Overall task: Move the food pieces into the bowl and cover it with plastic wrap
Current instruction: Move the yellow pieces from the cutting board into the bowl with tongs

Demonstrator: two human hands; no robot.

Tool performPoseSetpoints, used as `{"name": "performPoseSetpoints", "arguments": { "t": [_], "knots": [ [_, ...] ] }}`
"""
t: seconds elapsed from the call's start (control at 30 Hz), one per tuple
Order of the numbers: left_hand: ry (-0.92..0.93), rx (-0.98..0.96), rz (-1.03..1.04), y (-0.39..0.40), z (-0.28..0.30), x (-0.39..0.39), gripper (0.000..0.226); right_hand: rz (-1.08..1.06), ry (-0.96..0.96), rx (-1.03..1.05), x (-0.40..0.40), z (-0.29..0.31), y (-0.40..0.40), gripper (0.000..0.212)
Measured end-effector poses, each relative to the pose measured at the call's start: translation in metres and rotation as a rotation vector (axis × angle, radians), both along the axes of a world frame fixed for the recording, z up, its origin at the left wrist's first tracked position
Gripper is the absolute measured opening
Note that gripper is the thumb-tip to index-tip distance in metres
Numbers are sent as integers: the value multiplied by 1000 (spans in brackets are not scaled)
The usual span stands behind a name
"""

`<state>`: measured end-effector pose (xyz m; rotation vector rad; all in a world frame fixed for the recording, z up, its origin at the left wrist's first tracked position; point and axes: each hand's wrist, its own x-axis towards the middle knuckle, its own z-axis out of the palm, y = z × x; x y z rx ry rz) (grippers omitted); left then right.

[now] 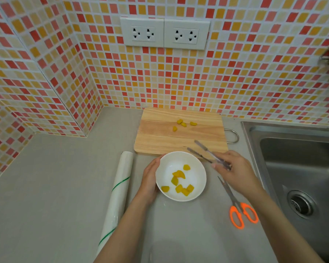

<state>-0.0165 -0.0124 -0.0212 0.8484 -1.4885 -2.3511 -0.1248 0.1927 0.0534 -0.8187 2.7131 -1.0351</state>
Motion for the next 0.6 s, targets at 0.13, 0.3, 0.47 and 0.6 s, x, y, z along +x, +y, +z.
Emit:
{"name": "performPoseSetpoints", "arguments": {
  "t": [0.13, 0.3, 0.47, 0.6],
  "knots": [
    [-9, -15, 1, -1, -2, 0, 27, -100, -13, 67, -43, -12, -23, 18],
    [-26, -9, 6, -3, -4, -1, 27, -148, -91, 157, -76, -32, -71, 29],
    [-36, -24, -2, -3, -3, -2, 28, -152, -43, 213, -93, -47, -108, 29],
    [-20, -40, -7, -3, -3, -1, 27, -139, 15, 226, -101, -52, -122, 32]
  ]
}}
